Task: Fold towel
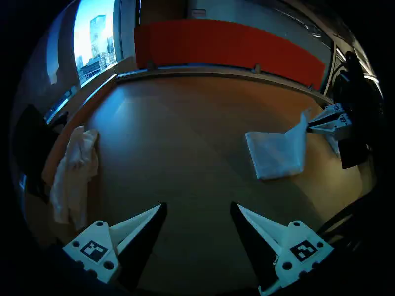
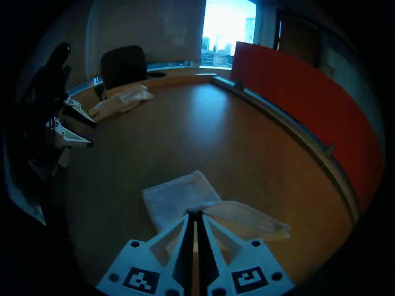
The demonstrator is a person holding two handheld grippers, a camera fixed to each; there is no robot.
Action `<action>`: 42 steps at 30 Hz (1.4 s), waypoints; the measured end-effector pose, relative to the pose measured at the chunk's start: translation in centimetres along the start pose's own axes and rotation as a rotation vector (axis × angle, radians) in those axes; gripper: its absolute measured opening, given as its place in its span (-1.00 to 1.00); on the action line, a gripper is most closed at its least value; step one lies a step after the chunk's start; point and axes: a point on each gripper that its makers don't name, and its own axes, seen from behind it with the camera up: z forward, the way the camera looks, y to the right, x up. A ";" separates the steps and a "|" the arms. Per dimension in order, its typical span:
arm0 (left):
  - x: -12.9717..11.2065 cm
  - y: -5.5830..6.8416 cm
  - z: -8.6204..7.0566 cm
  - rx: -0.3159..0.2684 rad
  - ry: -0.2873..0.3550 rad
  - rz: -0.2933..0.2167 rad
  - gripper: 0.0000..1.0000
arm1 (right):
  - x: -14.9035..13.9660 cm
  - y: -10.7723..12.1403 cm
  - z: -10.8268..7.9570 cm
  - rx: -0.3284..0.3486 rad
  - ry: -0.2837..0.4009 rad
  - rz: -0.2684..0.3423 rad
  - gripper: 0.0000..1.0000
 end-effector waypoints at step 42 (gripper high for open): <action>-1.0 -0.5 -1.2 0.021 -0.002 -0.028 0.89 | -0.4 -3.2 3.6 0.074 -0.048 -0.002 0.29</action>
